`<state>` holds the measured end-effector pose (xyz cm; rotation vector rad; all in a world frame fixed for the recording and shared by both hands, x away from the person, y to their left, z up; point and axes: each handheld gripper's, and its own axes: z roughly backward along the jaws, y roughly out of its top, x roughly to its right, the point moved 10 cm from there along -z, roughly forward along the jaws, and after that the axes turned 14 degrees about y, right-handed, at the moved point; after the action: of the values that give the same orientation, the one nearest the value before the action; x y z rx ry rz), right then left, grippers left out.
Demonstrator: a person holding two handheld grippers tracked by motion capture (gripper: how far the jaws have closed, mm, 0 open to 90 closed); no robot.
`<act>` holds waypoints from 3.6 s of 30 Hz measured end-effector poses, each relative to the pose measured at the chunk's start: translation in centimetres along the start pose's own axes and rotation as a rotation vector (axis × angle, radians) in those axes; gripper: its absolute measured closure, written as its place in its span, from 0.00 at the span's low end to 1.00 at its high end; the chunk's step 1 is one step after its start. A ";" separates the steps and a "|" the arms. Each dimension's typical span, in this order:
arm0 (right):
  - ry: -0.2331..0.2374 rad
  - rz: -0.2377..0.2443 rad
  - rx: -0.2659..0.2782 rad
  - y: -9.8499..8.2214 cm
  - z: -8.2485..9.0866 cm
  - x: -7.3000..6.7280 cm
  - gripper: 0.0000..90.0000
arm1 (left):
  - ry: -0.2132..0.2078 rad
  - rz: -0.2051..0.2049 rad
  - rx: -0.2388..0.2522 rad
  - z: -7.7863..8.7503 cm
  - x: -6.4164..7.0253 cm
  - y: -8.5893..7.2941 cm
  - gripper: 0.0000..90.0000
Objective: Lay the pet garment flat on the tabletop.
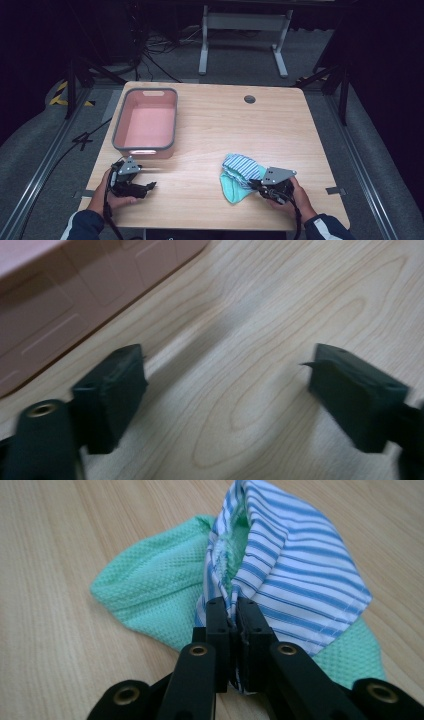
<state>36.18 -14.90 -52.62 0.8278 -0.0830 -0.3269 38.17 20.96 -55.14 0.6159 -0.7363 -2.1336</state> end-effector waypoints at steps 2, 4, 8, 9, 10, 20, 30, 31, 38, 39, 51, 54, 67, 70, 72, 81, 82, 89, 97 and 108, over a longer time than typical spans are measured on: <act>0.007 0.015 0.009 0.4 0.2 -0.2 0.95 | -0.008 -0.020 0.014 0.0 0.7 0.7 0.23; 0.012 0.015 0.012 0.6 0.4 -0.4 0.95 | -0.014 -0.031 0.017 -0.1 1.1 1.0 0.24; 0.026 0.032 0.027 1.5 0.6 -1.1 0.96 | -0.032 -0.100 0.060 -0.3 3.2 3.3 0.26; 0.037 0.044 0.027 1.8 0.5 -1.6 0.96 | -0.051 -0.111 0.085 -0.5 4.3 4.5 0.27; 0.040 0.052 0.026 1.9 0.4 -1.7 0.96 | -0.057 -0.119 0.093 -0.6 4.7 5.0 0.28; 0.094 0.104 0.035 3.3 -0.7 -2.9 0.96 | -0.086 -0.237 0.105 -2.9 8.4 8.3 0.29; 0.106 0.147 0.067 4.8 0.6 -3.2 0.96 | -0.125 -0.309 0.140 -4.5 11.0 10.9 0.27; 0.105 0.149 0.068 4.8 0.7 -3.1 0.96 | -0.125 -0.309 0.140 -4.5 11.0 10.9 0.27; 0.105 0.157 0.080 5.0 1.2 -3.1 0.96 | -0.102 -0.361 0.161 -5.7 12.3 11.9 0.34; 0.104 0.160 0.083 5.1 1.3 -3.0 0.95 | -0.099 -0.361 0.172 -5.8 12.3 12.1 0.38; 0.075 0.146 0.119 5.5 2.4 -2.0 0.95 | -0.084 -0.383 0.222 -5.4 12.2 12.9 0.95; 0.071 0.144 0.128 5.7 2.6 -1.8 0.96 | -0.082 -0.393 0.229 -5.4 12.3 13.0 0.97; -0.014 0.093 0.146 5.9 3.3 1.0 0.95 | -0.071 -0.343 0.227 -5.5 11.8 13.8 0.98; -0.032 0.070 0.153 6.0 3.4 2.0 0.95 | -0.078 -0.328 0.213 -5.9 11.6 13.9 0.98; -0.039 0.048 0.169 6.1 3.3 2.8 0.95 | -0.079 -0.307 0.213 -6.2 11.4 14.1 0.98; -0.084 -0.012 0.179 6.5 2.8 6.0 0.95 | -0.068 -0.262 0.178 -8.0 10.9 15.2 0.98; -0.098 -0.019 0.175 6.5 2.7 6.7 0.95 | -0.067 -0.265 0.170 -8.2 11.0 15.3 0.98; -0.124 -0.084 0.155 6.1 2.0 9.8 0.93 | -0.069 -0.277 0.104 -10.2 11.1 15.7 0.98; -0.153 -0.158 0.127 5.0 0.6 13.0 0.93 | -0.061 -0.291 0.069 -11.6 10.9 16.2 0.98; -0.186 -0.199 0.064 3.1 -1.0 15.0 0.94 | -0.073 -0.284 0.051 -11.9 10.8 16.1 0.98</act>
<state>51.40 -17.02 -51.86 0.8691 -0.1862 -0.5911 47.74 0.30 -54.78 0.7078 -0.7834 -2.4145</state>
